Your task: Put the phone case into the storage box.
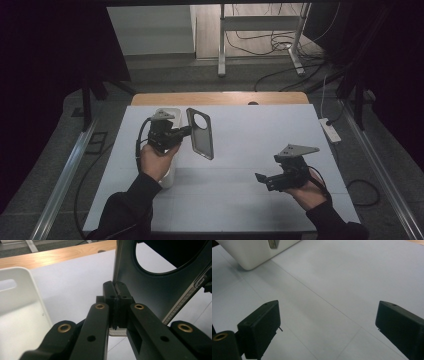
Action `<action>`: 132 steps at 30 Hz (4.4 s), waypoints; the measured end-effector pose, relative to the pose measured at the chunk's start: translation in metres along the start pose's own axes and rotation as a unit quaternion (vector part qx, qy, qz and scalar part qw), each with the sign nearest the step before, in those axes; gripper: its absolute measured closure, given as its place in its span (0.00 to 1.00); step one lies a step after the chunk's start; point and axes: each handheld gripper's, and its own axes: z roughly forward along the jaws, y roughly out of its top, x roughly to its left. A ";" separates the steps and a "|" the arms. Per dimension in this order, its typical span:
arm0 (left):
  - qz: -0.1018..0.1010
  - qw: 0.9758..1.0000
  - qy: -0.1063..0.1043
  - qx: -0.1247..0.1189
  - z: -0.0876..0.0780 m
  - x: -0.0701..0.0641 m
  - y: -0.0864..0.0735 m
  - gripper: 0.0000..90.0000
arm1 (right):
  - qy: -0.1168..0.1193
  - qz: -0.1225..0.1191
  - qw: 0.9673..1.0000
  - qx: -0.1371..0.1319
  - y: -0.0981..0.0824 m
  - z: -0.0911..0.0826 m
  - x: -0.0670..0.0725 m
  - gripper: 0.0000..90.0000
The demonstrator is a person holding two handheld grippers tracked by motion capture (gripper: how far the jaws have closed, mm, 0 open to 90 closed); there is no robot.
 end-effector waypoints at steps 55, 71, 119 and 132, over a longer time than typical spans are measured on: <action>-0.037 0.995 0.087 -0.014 -0.047 0.056 0.016 0.99 | -0.073 0.058 0.996 0.000 -0.052 -0.051 -0.018 0.00; -0.050 0.992 0.113 -0.012 -0.046 0.073 0.014 0.99 | -0.088 0.063 0.994 0.001 -0.065 -0.058 -0.014 0.00; -0.086 0.983 0.164 -0.014 -0.019 0.110 0.015 0.99 | -0.087 0.075 0.993 -0.007 -0.076 -0.066 -0.010 0.00; -0.092 0.980 0.177 -0.010 -0.002 0.116 0.014 0.99 | -0.085 0.075 0.994 -0.006 -0.076 -0.066 -0.010 0.00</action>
